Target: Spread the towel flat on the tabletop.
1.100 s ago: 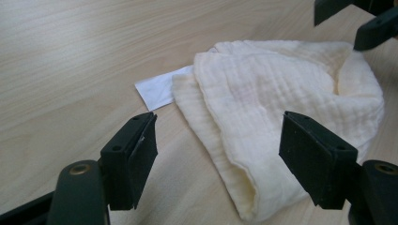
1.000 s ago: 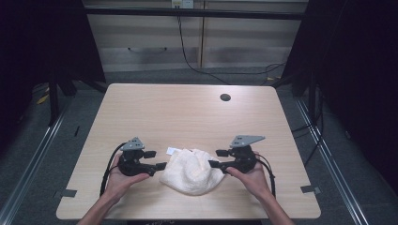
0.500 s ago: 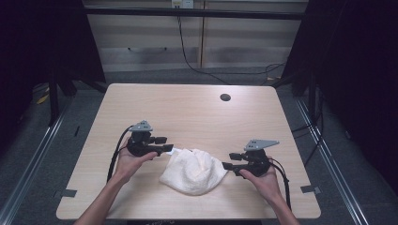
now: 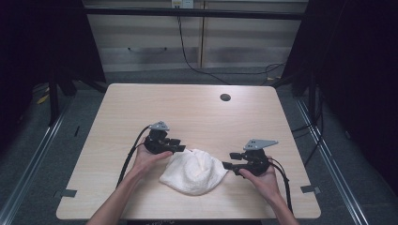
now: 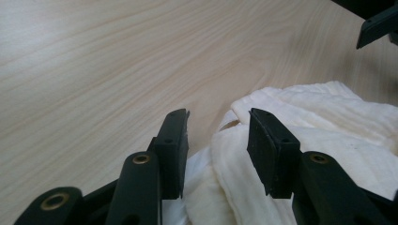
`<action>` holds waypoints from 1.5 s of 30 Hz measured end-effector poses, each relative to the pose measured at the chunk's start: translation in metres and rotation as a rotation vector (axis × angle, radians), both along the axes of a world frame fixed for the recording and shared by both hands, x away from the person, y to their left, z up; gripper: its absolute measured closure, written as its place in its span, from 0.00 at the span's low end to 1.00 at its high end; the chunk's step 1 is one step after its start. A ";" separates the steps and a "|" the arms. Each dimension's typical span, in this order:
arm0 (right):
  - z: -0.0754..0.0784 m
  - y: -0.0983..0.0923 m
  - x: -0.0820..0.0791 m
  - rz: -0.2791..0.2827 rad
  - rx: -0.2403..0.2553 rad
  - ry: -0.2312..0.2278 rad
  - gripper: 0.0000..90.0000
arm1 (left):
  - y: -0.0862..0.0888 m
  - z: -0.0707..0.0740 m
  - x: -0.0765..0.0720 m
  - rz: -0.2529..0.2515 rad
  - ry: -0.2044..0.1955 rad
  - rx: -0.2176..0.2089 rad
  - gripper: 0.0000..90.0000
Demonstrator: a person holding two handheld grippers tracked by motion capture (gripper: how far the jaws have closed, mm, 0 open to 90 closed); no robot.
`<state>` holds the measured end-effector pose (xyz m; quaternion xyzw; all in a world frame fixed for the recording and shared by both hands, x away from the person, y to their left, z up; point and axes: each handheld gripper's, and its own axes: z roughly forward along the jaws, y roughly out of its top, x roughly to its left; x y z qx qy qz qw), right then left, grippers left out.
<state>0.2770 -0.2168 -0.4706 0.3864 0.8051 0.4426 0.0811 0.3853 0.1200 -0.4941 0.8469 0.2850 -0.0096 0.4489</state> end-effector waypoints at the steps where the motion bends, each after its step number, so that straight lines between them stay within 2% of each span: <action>1: -0.001 0.000 0.000 -0.001 -0.002 0.000 0.52 | -0.001 -0.001 0.000 -0.001 0.004 0.001 0.66; 5: -0.004 0.001 -0.001 0.005 -0.005 0.007 0.52 | -0.004 -0.005 0.001 -0.006 0.007 -0.003 0.70; 8: -0.004 0.001 -0.001 0.007 -0.005 0.007 0.52 | -0.010 -0.008 -0.001 -0.028 -0.001 0.039 0.70; 10: -0.004 0.001 -0.001 0.008 -0.005 0.006 0.52 | -0.011 -0.009 -0.002 -0.028 0.000 0.039 0.71; 13: -0.004 0.000 0.000 0.003 -0.006 0.006 0.52 | -0.016 -0.011 -0.005 -0.046 -0.027 0.079 0.85; 14: -0.004 0.000 0.000 0.003 -0.006 0.006 0.52 | -0.016 -0.011 -0.005 -0.046 -0.027 0.079 0.90; 15: -0.004 0.000 0.000 0.002 -0.007 0.006 0.52 | -0.017 -0.011 -0.006 -0.047 -0.032 0.077 0.90; 17: -0.005 0.000 -0.001 0.002 -0.009 0.006 0.52 | -0.017 -0.009 -0.006 -0.048 -0.023 0.061 0.97; 19: -0.005 0.000 -0.001 0.001 -0.008 0.008 0.52 | -0.017 -0.006 -0.007 -0.063 -0.029 0.054 0.98; 24: -0.005 0.001 -0.001 0.004 -0.010 0.006 0.52 | -0.016 -0.001 -0.009 -0.056 -0.032 0.023 0.98; 26: -0.005 0.001 -0.001 -0.001 -0.010 0.002 0.52 | -0.015 0.003 -0.009 -0.054 -0.038 0.003 0.98; 27: -0.005 0.001 0.000 -0.002 -0.008 0.002 0.52 | -0.013 0.010 -0.011 -0.058 -0.048 -0.015 0.98; 28: -0.005 0.001 0.000 -0.002 -0.008 0.002 0.52 | -0.013 0.010 -0.011 -0.058 -0.048 -0.015 0.98; 29: -0.004 0.000 0.000 -0.006 -0.001 0.001 0.52 | -0.011 0.018 -0.012 -0.051 -0.059 -0.046 0.98; 30: -0.003 -0.001 -0.001 -0.012 0.000 0.001 0.52 | -0.011 0.018 -0.012 -0.051 -0.059 -0.046 0.98; 33: -0.003 -0.002 0.000 -0.017 0.009 -0.002 0.52 | -0.007 0.029 -0.014 -0.040 -0.069 -0.094 0.98; 35: -0.001 -0.004 -0.001 -0.025 0.013 -0.004 0.51 | -0.005 0.039 -0.017 -0.038 -0.098 -0.112 0.98; 37: -0.001 -0.004 -0.001 -0.025 0.017 -0.004 0.51 | -0.004 0.042 -0.017 -0.035 -0.105 -0.122 0.98; 38: 0.000 -0.005 -0.001 -0.029 0.016 -0.008 0.51 | -0.003 0.049 -0.016 -0.030 -0.112 -0.141 0.98; 40: 0.000 -0.006 0.000 -0.031 0.019 -0.009 0.51 | -0.004 0.054 -0.015 -0.028 -0.120 -0.137 0.98; 45: 0.002 -0.008 -0.001 -0.038 0.024 -0.014 0.51 | -0.007 0.083 -0.012 -0.043 -0.179 -0.111 0.98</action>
